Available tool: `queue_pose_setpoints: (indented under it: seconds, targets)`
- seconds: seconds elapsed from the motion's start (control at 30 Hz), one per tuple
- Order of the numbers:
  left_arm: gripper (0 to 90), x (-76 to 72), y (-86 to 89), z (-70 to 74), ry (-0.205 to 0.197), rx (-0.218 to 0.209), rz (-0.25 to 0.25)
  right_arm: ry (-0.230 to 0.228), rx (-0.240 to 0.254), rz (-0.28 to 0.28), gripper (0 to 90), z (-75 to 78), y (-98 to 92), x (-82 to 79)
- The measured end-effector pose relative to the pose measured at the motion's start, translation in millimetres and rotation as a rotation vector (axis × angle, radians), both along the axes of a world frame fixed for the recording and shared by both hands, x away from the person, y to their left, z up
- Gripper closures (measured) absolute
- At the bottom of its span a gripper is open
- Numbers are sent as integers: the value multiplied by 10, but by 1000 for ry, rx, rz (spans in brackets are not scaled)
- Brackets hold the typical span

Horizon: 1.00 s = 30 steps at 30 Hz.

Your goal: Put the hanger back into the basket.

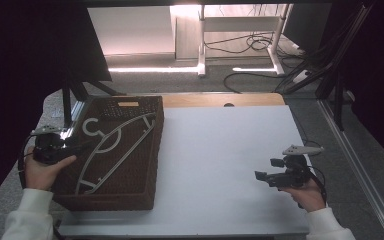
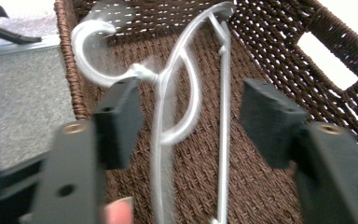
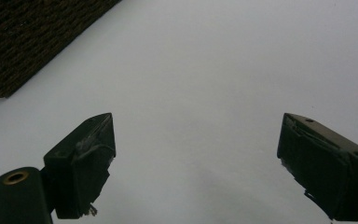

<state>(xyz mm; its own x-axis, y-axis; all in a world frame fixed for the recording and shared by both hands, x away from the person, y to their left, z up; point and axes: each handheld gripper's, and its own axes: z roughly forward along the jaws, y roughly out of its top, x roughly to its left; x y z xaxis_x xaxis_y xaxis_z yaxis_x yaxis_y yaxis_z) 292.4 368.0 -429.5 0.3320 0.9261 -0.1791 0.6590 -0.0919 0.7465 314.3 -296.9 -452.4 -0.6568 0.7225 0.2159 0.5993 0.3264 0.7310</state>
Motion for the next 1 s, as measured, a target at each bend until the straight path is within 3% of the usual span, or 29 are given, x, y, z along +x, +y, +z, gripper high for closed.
queue_pose_setpoints:
  seconds: [0.2, 0.6, 0.8, 1.0]
  targets:
    - [296, -62, -104, 38, -10, 5, -31, -1, -2, 1, 119, -2, 4, -1]
    - [300, -126, -440, 84, -10, -72, -135, -4, 3, 1, 119, 3, -1, -4]
    - [298, -164, -723, 44, -8, -109, -220, -19, 10, 3, 119, 16, -8, -12]
    - [294, -193, -992, 10, 3, -99, -280, -51, 14, 4, 119, 38, -5, -34]
